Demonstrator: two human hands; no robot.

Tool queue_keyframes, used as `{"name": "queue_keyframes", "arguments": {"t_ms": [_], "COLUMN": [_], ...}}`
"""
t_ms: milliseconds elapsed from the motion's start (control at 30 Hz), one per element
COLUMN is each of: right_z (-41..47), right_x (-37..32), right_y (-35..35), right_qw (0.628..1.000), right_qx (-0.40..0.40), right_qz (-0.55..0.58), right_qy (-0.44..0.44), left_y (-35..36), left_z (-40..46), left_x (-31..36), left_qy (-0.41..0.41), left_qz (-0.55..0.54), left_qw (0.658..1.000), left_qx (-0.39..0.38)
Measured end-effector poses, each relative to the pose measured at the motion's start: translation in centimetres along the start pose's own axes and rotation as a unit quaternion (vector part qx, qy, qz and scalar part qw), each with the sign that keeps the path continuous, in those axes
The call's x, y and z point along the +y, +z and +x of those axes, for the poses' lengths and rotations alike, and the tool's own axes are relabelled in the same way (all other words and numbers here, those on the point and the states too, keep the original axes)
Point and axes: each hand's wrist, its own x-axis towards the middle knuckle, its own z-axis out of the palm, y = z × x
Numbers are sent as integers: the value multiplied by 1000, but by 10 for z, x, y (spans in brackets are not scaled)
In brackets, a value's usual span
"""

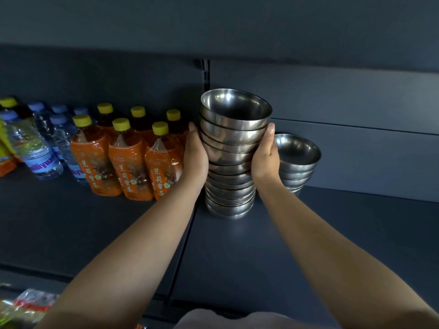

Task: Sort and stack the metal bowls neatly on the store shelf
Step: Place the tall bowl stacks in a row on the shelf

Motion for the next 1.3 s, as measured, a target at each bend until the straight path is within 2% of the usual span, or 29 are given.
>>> {"name": "queue_keyframes", "arguments": {"t_ms": [233, 533, 867, 1067, 1300], "right_z": [1, 2, -1, -4, -1], "right_x": [-14, -15, -7, -6, -12], "right_y": [-1, -9, -3, -4, -4], "right_qw": [1000, 999, 999, 997, 994], "right_qx": [-12, -21, -21, -22, -53], "right_qz": [6, -31, -44, -49, -69], "right_qy": [-8, -26, -16, -55, -64], "left_y": [5, 6, -2, 1, 4], "left_z": [-3, -11, -19, -23, -23], "left_x": [9, 2, 7, 14, 23], "left_qy": [-53, 20, -24, -6, 12], "left_qz": [-7, 89, 52, 10, 33], "left_qw": [997, 994, 998, 1000, 999], "left_qx": [53, 64, -2, -2, -8]}}
